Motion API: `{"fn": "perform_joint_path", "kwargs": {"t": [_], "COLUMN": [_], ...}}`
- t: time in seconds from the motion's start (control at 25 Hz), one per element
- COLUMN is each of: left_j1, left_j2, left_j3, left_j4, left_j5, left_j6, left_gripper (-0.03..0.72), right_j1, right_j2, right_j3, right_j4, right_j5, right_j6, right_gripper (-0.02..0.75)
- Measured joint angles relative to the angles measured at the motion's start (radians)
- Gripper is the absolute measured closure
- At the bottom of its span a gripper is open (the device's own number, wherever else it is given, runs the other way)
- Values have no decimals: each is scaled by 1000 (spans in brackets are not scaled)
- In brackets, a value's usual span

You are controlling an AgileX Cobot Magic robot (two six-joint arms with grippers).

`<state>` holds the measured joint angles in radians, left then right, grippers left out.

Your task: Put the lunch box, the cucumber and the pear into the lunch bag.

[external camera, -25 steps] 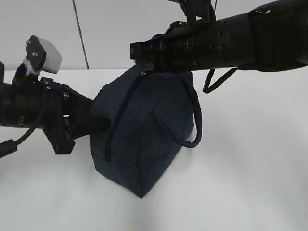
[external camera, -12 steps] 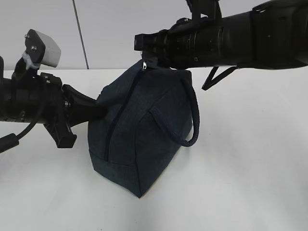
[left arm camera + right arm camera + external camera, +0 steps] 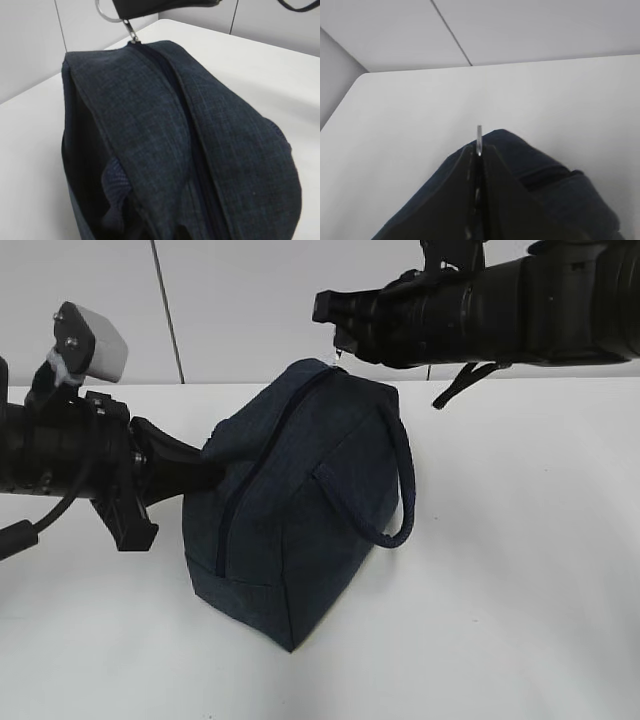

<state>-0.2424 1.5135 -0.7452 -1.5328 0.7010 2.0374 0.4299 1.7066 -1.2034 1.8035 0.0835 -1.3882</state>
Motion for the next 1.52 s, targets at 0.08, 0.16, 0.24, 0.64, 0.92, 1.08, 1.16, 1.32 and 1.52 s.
{"fn": "perform_joint_path", "kwargs": {"t": [0.08, 0.16, 0.24, 0.64, 0.92, 1.08, 1.16, 1.32, 1.52], "left_j1": [0, 0, 0, 0, 0, 0, 0, 0, 0], "left_j2": [0, 0, 0, 0, 0, 0, 0, -1, -1], "left_j3": [0, 0, 0, 0, 0, 0, 0, 0, 0], "left_j4": [1, 2, 3, 7, 8, 9, 9, 10, 11], "left_j5": [1, 2, 2, 2, 0, -6, -8, -26, -61], "left_j6": [0, 0, 0, 0, 0, 0, 0, 0, -30], "left_gripper": [685, 685, 685, 685, 685, 685, 685, 671, 461], "right_j1": [-23, -54, -85, -131, -165, -170, -170, -181, -210], "right_j2": [19, 47, 77, 246, 293, 329, 334, 335, 341], "right_j3": [-10, -26, -42, -138, -142, -151, -151, -151, -151], "right_j4": [0, 0, 0, 0, 4, 8, 8, 8, 2], "right_j5": [-2, 8, 34, 63, 77, 91, 92, 136, 229], "right_j6": [2, 3, 3, 17, 39, 55, 57, 57, 57], "right_gripper": [738, 738, 738, 738, 738, 738, 738, 692, 300]}}
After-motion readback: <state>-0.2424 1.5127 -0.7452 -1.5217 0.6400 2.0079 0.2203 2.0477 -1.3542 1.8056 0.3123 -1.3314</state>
